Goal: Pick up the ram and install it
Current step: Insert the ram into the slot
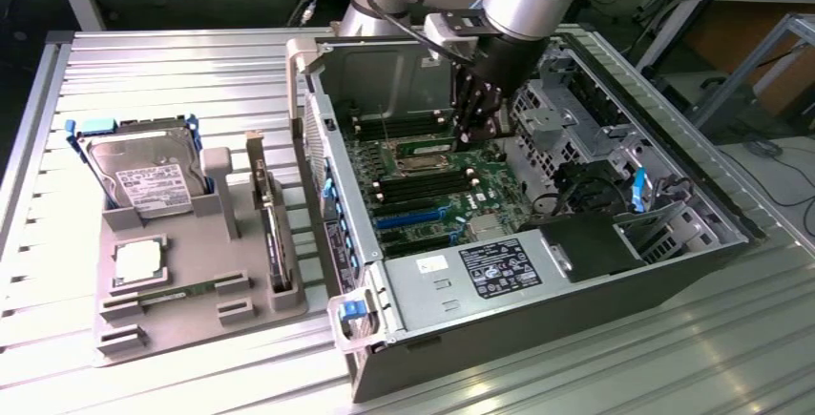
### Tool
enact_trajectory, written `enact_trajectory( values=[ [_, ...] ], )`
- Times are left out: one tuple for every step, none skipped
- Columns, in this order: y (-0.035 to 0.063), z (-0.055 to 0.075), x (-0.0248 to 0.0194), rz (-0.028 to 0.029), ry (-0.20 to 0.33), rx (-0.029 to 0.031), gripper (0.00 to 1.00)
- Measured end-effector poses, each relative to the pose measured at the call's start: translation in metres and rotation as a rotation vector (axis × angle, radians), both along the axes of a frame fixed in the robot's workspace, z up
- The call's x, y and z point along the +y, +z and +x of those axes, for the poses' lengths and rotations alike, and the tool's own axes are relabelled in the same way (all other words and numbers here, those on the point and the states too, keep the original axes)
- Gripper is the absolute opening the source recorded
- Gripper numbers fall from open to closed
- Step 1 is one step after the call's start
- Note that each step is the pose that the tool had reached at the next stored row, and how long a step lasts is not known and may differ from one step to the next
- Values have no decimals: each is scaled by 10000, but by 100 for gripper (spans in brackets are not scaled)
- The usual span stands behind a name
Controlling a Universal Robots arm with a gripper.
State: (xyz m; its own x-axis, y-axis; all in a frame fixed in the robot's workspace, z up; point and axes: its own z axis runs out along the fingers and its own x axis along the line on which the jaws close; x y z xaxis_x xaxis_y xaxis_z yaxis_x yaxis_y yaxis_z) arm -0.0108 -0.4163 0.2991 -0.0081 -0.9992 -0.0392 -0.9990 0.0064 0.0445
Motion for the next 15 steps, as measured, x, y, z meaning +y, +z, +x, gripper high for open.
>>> enact_trajectory(
  values=[
    [-31,0,2,1,1,0,14],
    [-49,1,3,1,1,0,14],
    [-64,0,2,0,1,1,14],
    [-98,0,3,-1,0,1,14],
    [-116,0,2,1,0,0,14],
    [-135,0,2,1,0,0,14],
    [-175,0,2,0,0,0,14],
    [-216,0,1,-1,1,0,14],
    [-246,0,1,0,1,1,14],
    [-276,0,0,0,1,1,14],
    [-326,0,0,1,2,0,14],
    [-367,0,0,1,4,0,14],
    [-418,0,-1,0,6,1,14],
    [-455,-1,-1,-1,7,0,14],
    [-481,-6,-1,0,5,0,14]
  ],
)
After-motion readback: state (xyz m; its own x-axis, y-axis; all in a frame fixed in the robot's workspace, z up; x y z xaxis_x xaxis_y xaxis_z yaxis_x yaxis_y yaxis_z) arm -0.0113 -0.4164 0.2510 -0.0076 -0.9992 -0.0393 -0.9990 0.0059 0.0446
